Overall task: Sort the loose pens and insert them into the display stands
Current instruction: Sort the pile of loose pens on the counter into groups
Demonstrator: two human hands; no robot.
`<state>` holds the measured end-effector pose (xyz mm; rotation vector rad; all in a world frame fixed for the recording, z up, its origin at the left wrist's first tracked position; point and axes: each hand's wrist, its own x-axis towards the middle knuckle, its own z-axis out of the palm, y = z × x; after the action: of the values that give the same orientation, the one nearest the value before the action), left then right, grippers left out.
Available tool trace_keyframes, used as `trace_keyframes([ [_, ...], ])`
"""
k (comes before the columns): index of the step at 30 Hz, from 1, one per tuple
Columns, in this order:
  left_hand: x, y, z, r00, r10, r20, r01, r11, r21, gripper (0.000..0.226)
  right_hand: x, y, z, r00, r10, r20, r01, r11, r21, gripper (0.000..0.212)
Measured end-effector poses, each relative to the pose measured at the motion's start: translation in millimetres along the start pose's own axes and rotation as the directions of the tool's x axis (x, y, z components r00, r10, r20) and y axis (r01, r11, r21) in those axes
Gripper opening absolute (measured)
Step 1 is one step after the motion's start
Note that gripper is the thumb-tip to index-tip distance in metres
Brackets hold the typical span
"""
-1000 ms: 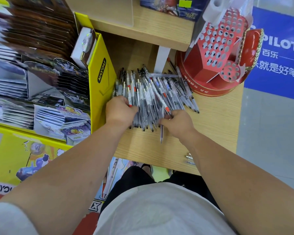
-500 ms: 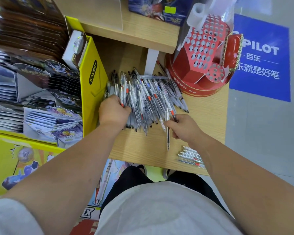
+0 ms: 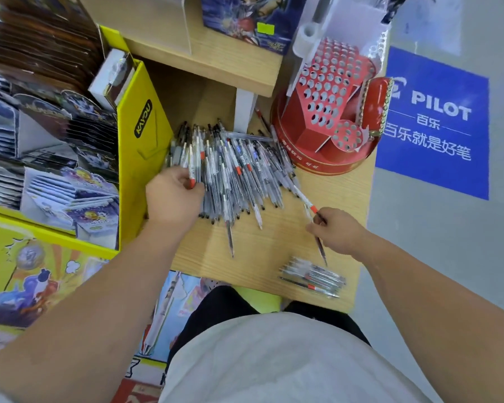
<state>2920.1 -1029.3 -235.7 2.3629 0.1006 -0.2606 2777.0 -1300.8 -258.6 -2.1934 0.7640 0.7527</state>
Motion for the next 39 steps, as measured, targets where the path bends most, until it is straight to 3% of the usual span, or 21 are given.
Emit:
trace_keyframes([
  [2,-18,8,5,0.999,-0.021,-0.027,0.021,1.0,-0.001,0.021,3,13,-7,0.998,-0.03,0.046,0.036,0.988,-0.148,0.028],
  [5,-49,15,16,0.999,-0.014,-0.031,0.014,1.0,0.007,0.01,9,28,-12,0.987,-0.089,0.132,0.125,0.946,-0.299,0.029],
  [7,-74,17,29,0.999,-0.031,-0.034,0.031,0.999,-0.011,0.015,13,38,-14,0.973,-0.139,0.184,0.201,0.903,-0.381,0.028],
  [11,-132,15,64,0.959,-0.276,-0.062,0.266,0.955,-0.133,0.019,20,55,-11,0.937,-0.23,0.263,0.332,0.821,-0.464,0.023],
  [16,-207,16,117,0.839,-0.543,-0.03,0.521,0.818,-0.242,0.016,24,70,-7,0.898,-0.366,0.244,0.439,0.765,-0.471,0.024],
  [21,-245,18,150,0.73,-0.682,-0.037,0.636,0.698,-0.329,0.02,16,81,-4,0.854,-0.461,0.241,0.516,0.694,-0.501,0.03],
  [23,-250,21,160,0.704,-0.71,-0.018,0.658,0.662,-0.358,0.011,16,85,-4,0.836,-0.509,0.204,0.538,0.69,-0.485,0.031],
  [27,-253,23,178,0.673,-0.739,-0.018,0.678,0.626,-0.385,0.029,20,93,-9,0.816,-0.56,0.147,0.566,0.719,-0.404,0.026],
  [31,-252,32,188,0.657,-0.754,-0.014,0.676,0.597,-0.432,0.017,19,97,-10,0.794,-0.587,0.156,0.598,0.71,-0.371,0.021],
  [36,-249,39,196,0.658,-0.753,-0.027,0.677,0.607,-0.416,0.033,17,97,-2,0.757,-0.613,0.228,0.653,0.69,-0.314,0.02],
  [39,-248,41,196,0.662,-0.748,-0.038,0.674,0.617,-0.406,0.032,17,100,0,0.746,-0.623,0.234,0.666,0.691,-0.281,0.021],
])
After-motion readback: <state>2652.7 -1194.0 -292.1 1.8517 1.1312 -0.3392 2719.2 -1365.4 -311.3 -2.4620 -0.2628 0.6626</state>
